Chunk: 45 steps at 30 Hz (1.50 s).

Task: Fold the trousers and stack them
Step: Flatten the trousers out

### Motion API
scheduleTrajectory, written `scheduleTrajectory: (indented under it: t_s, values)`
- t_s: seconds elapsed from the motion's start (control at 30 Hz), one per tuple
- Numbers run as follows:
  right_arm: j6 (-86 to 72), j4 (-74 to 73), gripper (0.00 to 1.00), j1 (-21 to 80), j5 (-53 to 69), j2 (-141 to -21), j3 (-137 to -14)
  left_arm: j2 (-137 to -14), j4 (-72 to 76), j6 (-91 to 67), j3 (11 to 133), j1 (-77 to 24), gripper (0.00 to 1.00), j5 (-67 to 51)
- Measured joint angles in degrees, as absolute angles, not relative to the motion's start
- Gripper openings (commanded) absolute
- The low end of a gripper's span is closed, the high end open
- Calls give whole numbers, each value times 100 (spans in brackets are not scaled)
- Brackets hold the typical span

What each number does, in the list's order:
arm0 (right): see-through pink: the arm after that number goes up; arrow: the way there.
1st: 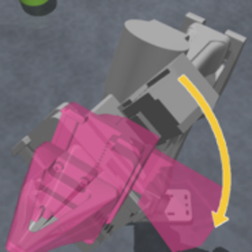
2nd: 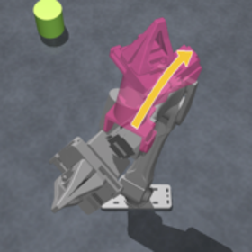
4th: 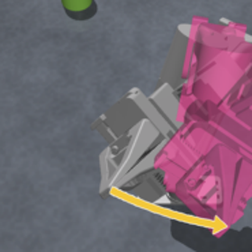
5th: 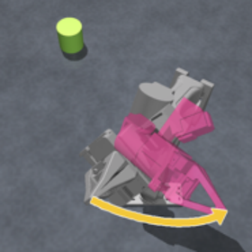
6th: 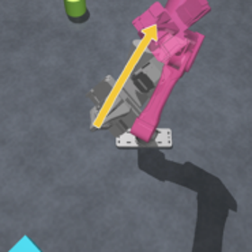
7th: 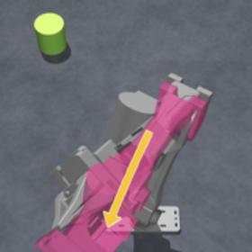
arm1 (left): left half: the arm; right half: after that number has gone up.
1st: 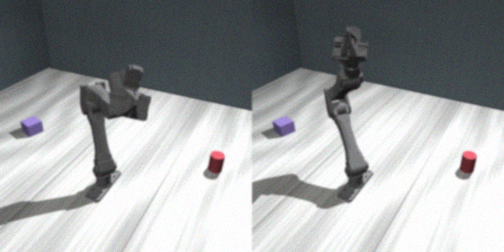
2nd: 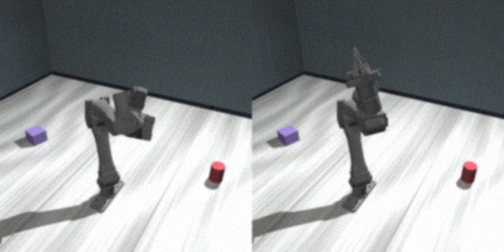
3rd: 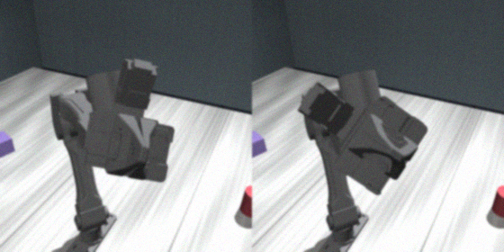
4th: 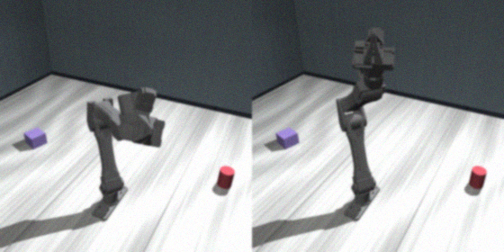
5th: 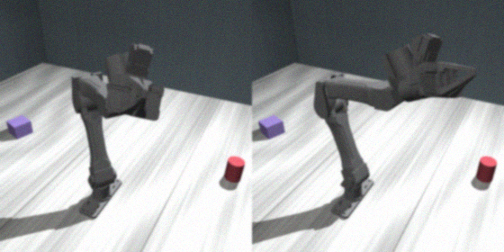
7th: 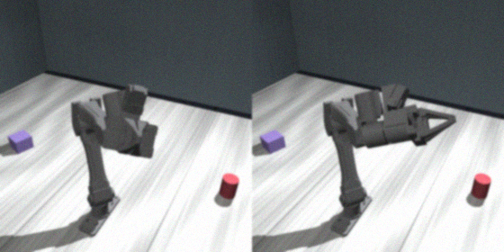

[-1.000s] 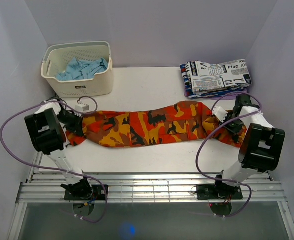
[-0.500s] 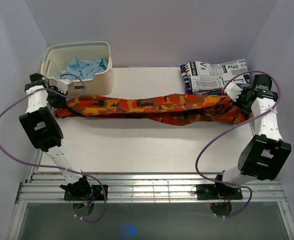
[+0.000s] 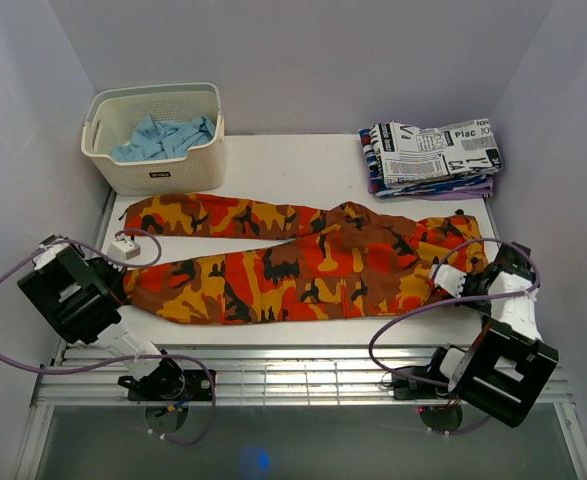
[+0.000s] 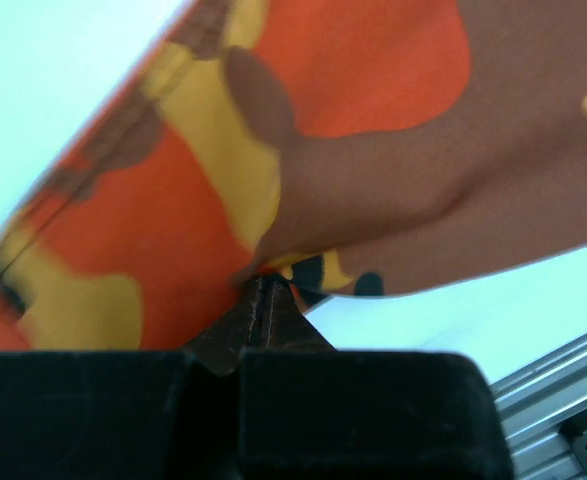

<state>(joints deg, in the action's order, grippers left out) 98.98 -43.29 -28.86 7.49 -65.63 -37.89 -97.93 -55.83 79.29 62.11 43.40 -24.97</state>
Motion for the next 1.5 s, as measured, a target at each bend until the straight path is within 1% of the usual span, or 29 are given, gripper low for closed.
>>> scheduleTrajectory:
  t_s: [0.03,0.07,0.1,0.13,0.17,0.2,0.23,0.27,0.3,0.33,0.37,0.4,0.43,0.53,0.6,0.63,0.67,0.73,0.77,0.87,1.0,1.13,1.27,1.37,1.4,1.5]
  values:
    - [10022,-4292,32,-2893,646,-6484,-3551,-9810,-5433,8031,5948,4346,0,-2386]
    - [10138,-4274,51,-2899,554,-6405,-3363,-9762,-5330,8110,5848,4346,0,-2355]
    - [10276,-4274,59,-2904,462,-6320,-3210,-9701,-5227,8145,5793,4338,1,-2283]
    - [10398,-4272,68,-2917,390,-6254,-3131,-9695,-5201,8156,5789,4322,8,-2237]
    - [10462,-4268,81,-2926,305,-6206,-3118,-9708,-5179,8154,5815,4296,22,-2178]
    - [10536,-4235,84,-2926,290,-6182,-3127,-9725,-5177,8176,5857,4292,28,-2152]
    - [10547,-4259,93,-2930,242,-6176,-3210,-9769,-5172,8189,5916,4294,35,-2137]
    - [10536,-4320,98,-2936,226,-6193,-3339,-9813,-5181,8241,6007,4316,49,-2141]
    - [10536,-4388,100,-2952,226,-6228,-3535,-9830,-5170,8298,6060,4335,55,-2141]
    - [10510,-4473,97,-2980,261,-6278,-3798,-9832,-5181,8364,6117,4372,59,-2163]
    - [10477,-4650,96,-3026,309,-6372,-4132,-9826,-5251,8433,6195,4421,66,-2206]
    - [10420,-4770,95,-3089,379,-6504,-4604,-9795,-5347,8543,6305,4469,75,-2274]
    - [10377,-4814,95,-3135,445,-6600,-4956,-9751,-5437,8617,6392,4493,80,-2342]
    - [10228,-4991,93,-3232,670,-6921,-6099,-9494,-5780,8781,6726,4545,85,-2641]
    - [10088,-5105,93,-3253,805,-7094,-6582,-9297,-6010,8836,6997,4541,88,-2936]
    - [9988,-5162,95,-3251,878,-7220,-6805,-9223,-6086,8829,7131,4521,88,-3081]
    - [9784,-5216,98,-3216,941,-7417,-7030,-9161,-6141,8750,7279,4475,89,-3234]
    - [9317,-5360,100,-3063,976,-7883,-7461,-9126,-6099,8508,7432,4281,89,-3374]
    - [8976,-5402,94,-2923,980,-8221,-7693,-9129,-6010,8254,7459,4106,88,-3415]
    - [7902,-5505,91,-2471,1011,-9279,-8385,-9185,-5474,7378,7450,3413,87,-3441]
    - [6676,-5551,90,-1938,1028,-10396,-9070,-9572,-4499,5804,7640,2547,81,-3323]
    - [5883,-5527,91,-1450,1037,-10862,-9463,-10523,-3774,4440,8429,2318,81,-3190]
    - [5461,-5374,94,-934,947,-10901,-9443,-11292,-3044,3415,8836,2351,82,-2893]
    - [5321,-5057,95,-567,812,-10890,-9006,-11681,-2672,2875,8842,2368,82,-2550]
    - [5304,-4987,94,-493,775,-10890,-8833,-11764,-2556,2731,8801,2373,82,-2438]
    - [5301,-4781,87,-370,589,-10890,-8237,-11841,-2370,2445,8643,2379,79,-2257]
